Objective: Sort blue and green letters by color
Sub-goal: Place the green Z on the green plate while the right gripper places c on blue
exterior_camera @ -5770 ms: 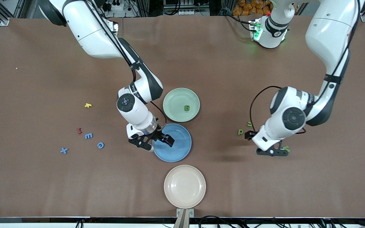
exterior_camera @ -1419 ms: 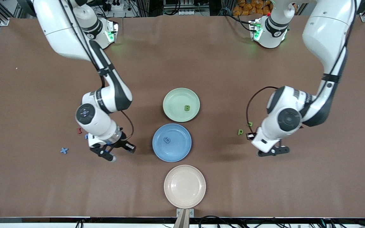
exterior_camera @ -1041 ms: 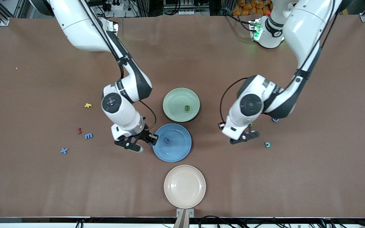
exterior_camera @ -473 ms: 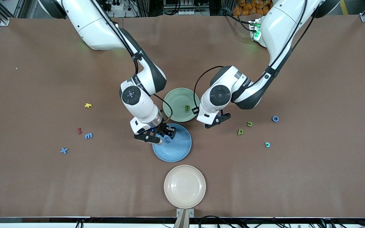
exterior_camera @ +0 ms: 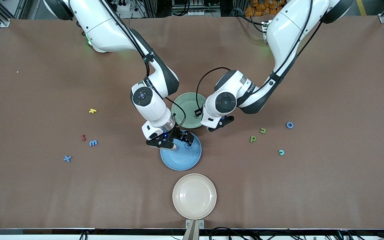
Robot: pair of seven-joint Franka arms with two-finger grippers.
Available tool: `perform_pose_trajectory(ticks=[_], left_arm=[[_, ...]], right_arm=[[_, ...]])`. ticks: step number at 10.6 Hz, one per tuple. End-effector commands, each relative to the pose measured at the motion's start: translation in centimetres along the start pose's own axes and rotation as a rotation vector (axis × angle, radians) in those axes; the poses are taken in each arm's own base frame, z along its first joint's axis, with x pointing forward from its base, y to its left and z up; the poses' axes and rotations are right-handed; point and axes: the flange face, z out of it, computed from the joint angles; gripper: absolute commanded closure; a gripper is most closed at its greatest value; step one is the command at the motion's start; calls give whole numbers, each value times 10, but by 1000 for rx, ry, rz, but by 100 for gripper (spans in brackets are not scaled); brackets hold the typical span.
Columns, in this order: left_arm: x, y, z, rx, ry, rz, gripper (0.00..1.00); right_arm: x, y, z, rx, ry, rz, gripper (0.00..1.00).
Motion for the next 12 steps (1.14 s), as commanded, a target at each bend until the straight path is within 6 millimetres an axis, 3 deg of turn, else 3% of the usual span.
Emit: perform_pose_trajectory(ticks=[1, 4, 5, 6, 7, 9, 11, 12], left_arm=[[-17, 18, 22, -50, -15, -75, 100], [-20, 25, 27, -74, -1, -65, 100], [-19, 27, 22, -85, 6, -69, 95], [-14, 29, 17, -96, 9, -75, 53], [-19, 31, 17, -93, 23, -49, 1], [-21, 34, 11, -84, 80, 3, 0], [-12, 35, -29, -116, 161, 27, 0], [10, 23, -51, -111, 212, 22, 0]], right_arm=[[14, 9, -7, -2, 12, 16, 0], [48, 57, -10, -40, 13, -26, 0], [56, 72, -9, -52, 10, -52, 0], [69, 90, -11, -62, 13, -84, 0], [81, 107, -13, -73, 12, -115, 0], [102, 146, -21, -100, 9, -162, 0], [131, 196, -38, -147, -26, -160, 0], [144, 221, -49, -178, -42, -127, 0]])
